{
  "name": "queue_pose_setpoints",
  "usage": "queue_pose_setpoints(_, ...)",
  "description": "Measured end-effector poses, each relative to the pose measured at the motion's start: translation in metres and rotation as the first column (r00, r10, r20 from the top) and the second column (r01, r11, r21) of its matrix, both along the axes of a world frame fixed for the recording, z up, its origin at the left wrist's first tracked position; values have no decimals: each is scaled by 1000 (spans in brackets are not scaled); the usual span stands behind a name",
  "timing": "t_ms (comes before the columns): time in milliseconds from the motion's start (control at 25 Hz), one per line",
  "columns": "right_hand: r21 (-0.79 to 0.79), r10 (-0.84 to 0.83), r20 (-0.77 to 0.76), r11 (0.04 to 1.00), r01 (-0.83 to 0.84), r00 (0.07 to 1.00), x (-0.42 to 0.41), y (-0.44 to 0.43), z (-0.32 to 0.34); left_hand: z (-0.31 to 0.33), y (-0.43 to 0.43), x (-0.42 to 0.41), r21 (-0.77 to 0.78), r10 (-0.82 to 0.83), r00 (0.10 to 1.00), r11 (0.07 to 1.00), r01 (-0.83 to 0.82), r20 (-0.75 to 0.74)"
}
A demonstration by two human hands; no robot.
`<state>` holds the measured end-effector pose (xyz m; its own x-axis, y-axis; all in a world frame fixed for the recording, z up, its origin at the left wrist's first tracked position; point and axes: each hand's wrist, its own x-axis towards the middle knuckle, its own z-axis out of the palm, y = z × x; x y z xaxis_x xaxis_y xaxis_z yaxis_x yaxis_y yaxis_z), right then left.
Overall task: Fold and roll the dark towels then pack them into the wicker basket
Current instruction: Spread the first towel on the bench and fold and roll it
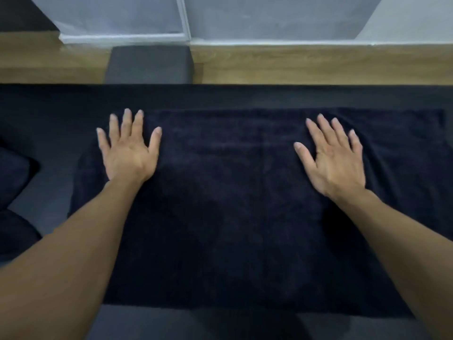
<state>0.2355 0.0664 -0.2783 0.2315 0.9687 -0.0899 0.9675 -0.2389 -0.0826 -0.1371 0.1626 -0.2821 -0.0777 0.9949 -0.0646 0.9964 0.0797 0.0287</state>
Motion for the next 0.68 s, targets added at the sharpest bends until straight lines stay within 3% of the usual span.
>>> queue_pose_setpoints(160, 29, -88, 9, 996, 87, 996, 8, 11, -5, 5, 32, -33, -52, 174, 984, 984, -172, 47)
queue_pose_setpoints(240, 6, -134, -5, 991, 134, 991, 11, 18, -2, 12, 29, -16, 11, 213, 976, 977, -213, 38)
queue_pose_setpoints(280, -7, -155, -15, 988, 154, 988, 9, 20, 2, 17, 21, 4, 75, 156, 986, 984, -161, 64)
queue_pose_setpoints(360, -20, -99, -50, 995, 99, 994, -6, 23, 13, 19, -3, 48, 148, -116, 986, 984, 98, 119)
queue_pose_setpoints(440, -15, 77, -84, 997, -79, 993, -33, 16, 14, 12, -26, 57, 51, -243, 963, 970, 239, 116)
queue_pose_setpoints(520, -4, 147, -32, 989, -148, 989, -39, 3, 4, 6, -32, 25, 38, -181, 982, 983, 179, 54)
queue_pose_setpoints(680, -10, -6, 5, 1000, 6, 1000, 33, -4, 4, -2, -33, -21, 28, -72, 997, 997, 72, 15)
